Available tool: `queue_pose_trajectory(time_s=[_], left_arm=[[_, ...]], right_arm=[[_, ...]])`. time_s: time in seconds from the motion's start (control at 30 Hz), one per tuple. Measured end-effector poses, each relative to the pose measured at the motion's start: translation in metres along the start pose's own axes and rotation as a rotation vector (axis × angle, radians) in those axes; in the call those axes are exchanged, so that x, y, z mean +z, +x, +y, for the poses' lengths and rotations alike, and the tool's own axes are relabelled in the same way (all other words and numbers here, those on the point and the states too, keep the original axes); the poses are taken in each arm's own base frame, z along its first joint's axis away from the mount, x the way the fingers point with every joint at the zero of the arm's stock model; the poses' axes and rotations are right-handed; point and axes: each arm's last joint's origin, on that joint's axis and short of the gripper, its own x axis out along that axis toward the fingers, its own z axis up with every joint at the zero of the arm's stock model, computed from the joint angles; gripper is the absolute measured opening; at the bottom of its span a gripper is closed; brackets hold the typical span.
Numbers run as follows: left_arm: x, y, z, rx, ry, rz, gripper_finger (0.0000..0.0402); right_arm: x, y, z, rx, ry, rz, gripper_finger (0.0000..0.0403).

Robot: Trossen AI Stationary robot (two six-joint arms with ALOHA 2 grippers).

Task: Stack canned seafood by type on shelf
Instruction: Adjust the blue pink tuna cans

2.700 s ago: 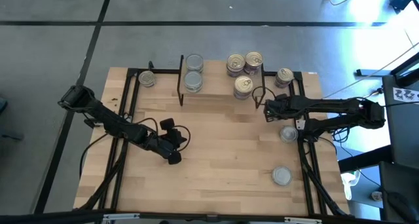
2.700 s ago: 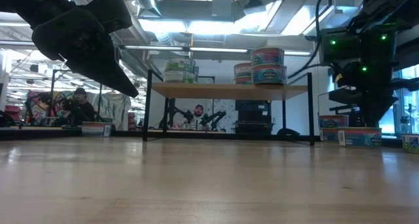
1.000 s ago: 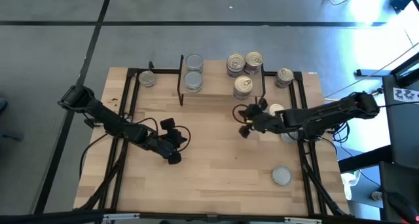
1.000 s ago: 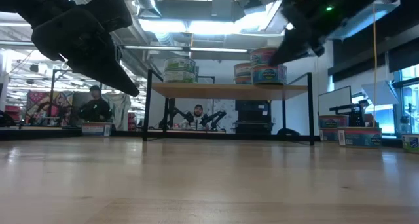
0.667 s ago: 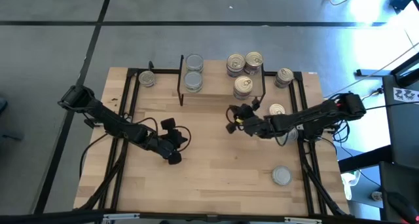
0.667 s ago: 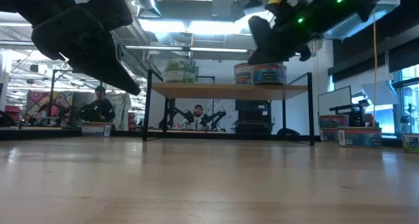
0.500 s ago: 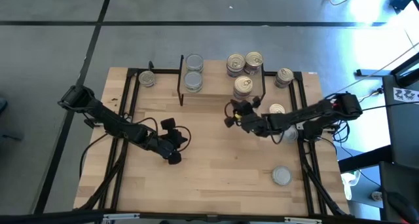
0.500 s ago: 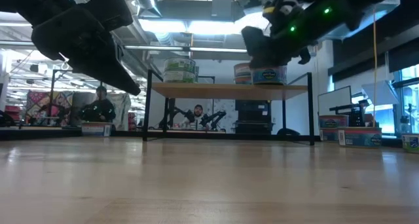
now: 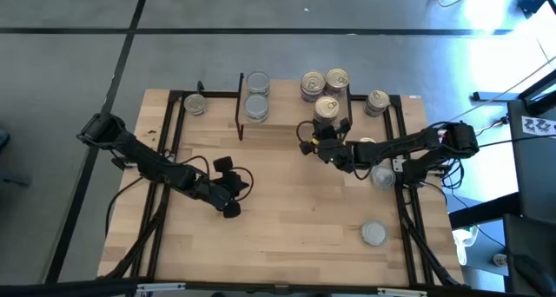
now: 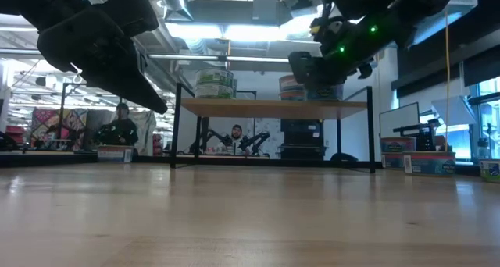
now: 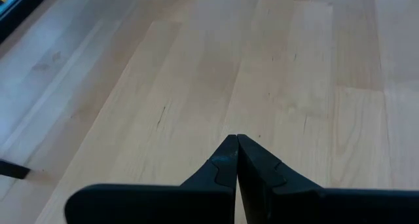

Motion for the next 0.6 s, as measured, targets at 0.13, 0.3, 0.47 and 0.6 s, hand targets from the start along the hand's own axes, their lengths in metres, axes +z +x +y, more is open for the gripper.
queue_pose_trajectory(time_s=[0.13,0.3,0.47,0.6], left_arm=[[0.000,0.000,0.000,0.000,-0.006,0.000,0.0005],[0.000,0.000,0.000,0.000,-0.008,0.001,0.0005],[0.000,0.000,0.000,0.000,-0.008,0.001,0.0005],[0.000,0.000,0.000,0.000,-0.013,0.001,0.0005]], right_arm=[[-0.001,0.006,-0.005,-0.038,-0.018,0.012,0.0010],[-0.004,0.008,-0.009,-0.090,-0.055,0.026,0.0010],[-0.003,0.008,-0.011,-0.150,-0.060,0.008,0.0010],[-0.004,0.008,-0.012,-0.185,-0.067,0.000,0.0010]])
